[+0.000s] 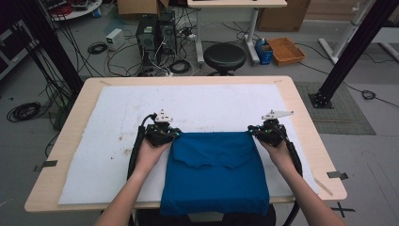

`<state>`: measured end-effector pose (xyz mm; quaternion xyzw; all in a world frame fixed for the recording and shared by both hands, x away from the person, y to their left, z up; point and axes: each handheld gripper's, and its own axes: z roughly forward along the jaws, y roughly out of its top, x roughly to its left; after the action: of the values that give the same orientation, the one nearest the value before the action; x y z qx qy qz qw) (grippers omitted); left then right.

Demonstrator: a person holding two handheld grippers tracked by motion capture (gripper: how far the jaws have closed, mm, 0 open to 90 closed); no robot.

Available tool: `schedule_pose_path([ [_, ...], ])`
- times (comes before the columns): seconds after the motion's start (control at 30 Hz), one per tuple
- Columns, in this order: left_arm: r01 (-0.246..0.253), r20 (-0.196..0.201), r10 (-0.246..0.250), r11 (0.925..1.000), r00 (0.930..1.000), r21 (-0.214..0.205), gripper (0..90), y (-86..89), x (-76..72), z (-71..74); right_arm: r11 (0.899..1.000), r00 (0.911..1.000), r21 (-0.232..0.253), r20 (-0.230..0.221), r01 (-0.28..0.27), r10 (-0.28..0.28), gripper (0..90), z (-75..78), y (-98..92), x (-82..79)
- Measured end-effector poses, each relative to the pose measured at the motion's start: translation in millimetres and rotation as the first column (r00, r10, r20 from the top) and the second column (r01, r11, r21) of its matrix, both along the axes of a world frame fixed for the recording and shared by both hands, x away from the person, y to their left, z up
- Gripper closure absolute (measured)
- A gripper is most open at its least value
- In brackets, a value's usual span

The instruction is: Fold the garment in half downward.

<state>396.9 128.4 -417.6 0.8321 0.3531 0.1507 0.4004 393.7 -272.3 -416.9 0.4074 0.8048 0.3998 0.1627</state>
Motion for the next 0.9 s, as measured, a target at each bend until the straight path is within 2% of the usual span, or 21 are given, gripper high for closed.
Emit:
schedule_pose_path([
  [0.07, 0.001, -0.009, -0.001, 1.0000, 1.0000, 0.002, 83.9, 1.5, 12.1, 2.1, 1.000, 1.0000, 0.000, -0.007, 0.004, -0.004, 87.2, 2.4, -0.5, 10.8],
  [0.13, -0.001, -0.002, 0.001, 1.0000, 1.0000, 0.008, 83.9, 2.5, 22.7, 3.3, 1.000, 0.9999, 0.001, -0.005, 0.011, -0.011, 87.2, 3.0, -0.6, 21.9],
  [0.37, 0.006, 0.002, -0.006, 0.9979, 1.0000, 0.064, 83.8, 0.4, 51.8, 1.5, 1.000, 0.9998, -0.022, -0.005, 0.017, -0.017, 87.2, 3.6, 6.7, 51.2],
  [0.47, 0.000, 0.028, -0.002, 0.9975, 0.9996, 0.071, 83.7, 0.0, 55.3, -2.1, 0.999, 0.9995, -0.032, -0.015, 0.027, -0.028, 87.2, 1.2, 8.3, 59.3],
  [0.57, -0.001, 0.004, 0.001, 0.9965, 1.0000, 0.083, 83.7, 0.7, 58.0, -7.6, 0.999, 0.9994, -0.029, -0.018, 0.028, -0.029, 87.2, -1.8, 8.8, 63.6],
  [0.67, -0.010, -0.003, 0.010, 0.9973, 0.9999, 0.073, 82.9, 1.9, 58.7, -8.9, 0.999, 0.9996, -0.040, -0.015, 0.024, -0.024, 86.8, -3.4, 10.4, 63.5],
  [0.7, -0.023, -0.005, 0.024, 0.9979, 0.9997, 0.060, 81.0, 2.0, 58.4, -8.2, 0.999, 0.9996, -0.045, -0.014, 0.024, -0.025, 86.5, -3.3, 10.7, 62.4],
  [0.77, -0.047, 0.006, 0.047, 0.9968, 0.9989, 0.064, 75.1, 2.9, 57.2, -5.7, 0.999, 0.9996, -0.040, -0.003, 0.028, -0.028, 83.6, -2.7, 10.8, 59.8],
  [0.8, -0.069, 0.002, 0.069, 0.9960, 0.9976, 0.057, 69.3, 3.8, 56.4, -4.1, 0.999, 0.9996, -0.039, 0.003, 0.028, -0.027, 81.5, -1.7, 10.6, 57.9],
  [0.83, -0.082, -0.009, 0.083, 0.9958, 0.9965, 0.040, 63.6, 5.3, 55.4, -2.7, 0.999, 0.9996, -0.038, 0.010, 0.026, -0.026, 80.6, -0.7, 10.4, 56.1],
  [0.9, -0.099, -0.017, 0.099, 0.9950, 0.9949, 0.011, 59.1, 8.5, 51.2, 0.5, 0.999, 0.9992, -0.024, 0.021, 0.035, -0.034, 75.8, 1.8, 9.2, 50.7],
])
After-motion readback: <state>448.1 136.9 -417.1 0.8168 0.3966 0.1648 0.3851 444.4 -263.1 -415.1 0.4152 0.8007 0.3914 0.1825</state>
